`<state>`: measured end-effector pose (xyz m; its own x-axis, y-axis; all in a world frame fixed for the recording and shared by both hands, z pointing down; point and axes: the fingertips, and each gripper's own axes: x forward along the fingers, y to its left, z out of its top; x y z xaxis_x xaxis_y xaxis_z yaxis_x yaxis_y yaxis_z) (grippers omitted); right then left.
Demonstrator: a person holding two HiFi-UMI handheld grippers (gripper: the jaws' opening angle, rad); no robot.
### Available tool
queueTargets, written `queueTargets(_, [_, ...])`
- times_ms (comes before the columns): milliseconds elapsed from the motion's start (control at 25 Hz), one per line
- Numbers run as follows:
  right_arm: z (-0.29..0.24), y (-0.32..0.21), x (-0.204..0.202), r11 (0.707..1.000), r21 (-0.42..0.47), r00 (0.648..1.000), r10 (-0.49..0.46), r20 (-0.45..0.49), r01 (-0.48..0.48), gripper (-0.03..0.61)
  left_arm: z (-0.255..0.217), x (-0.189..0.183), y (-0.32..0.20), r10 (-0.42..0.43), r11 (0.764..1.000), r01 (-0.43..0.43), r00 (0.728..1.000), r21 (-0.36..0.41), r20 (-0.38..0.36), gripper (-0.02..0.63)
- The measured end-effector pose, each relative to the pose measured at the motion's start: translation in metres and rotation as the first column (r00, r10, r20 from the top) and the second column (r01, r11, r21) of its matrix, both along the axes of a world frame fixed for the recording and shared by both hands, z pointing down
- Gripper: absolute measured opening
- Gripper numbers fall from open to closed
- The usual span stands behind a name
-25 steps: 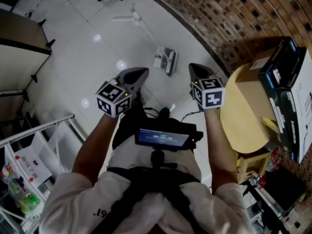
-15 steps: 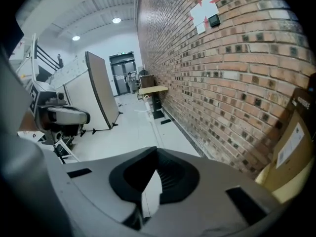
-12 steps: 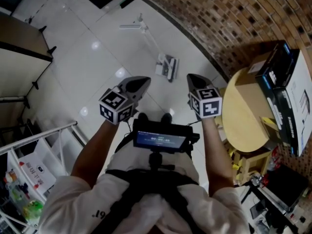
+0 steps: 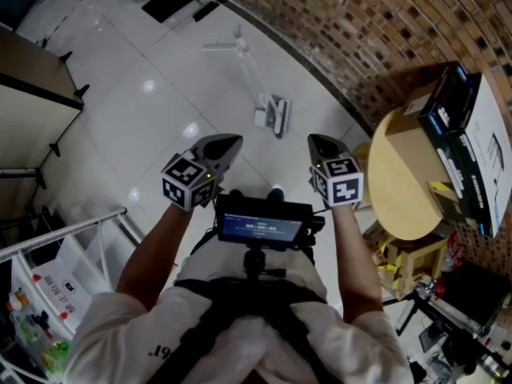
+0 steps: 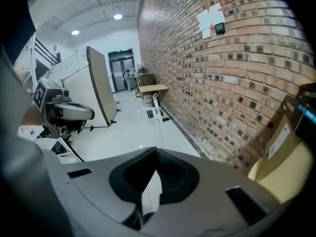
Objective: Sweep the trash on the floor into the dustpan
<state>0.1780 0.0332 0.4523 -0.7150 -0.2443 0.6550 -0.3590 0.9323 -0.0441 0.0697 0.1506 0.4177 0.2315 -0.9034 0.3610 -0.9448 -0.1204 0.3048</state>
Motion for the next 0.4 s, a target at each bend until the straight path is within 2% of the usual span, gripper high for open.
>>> queueTargets(400, [-0.006, 0.019, 0.001, 1.000, 0.021, 1.000, -0.009, -0.005, 0.009, 0.000, -0.002, 0.001, 0.015, 0.001, 1.000, -0.001, 1.000, 0.009, 0.007, 0.002])
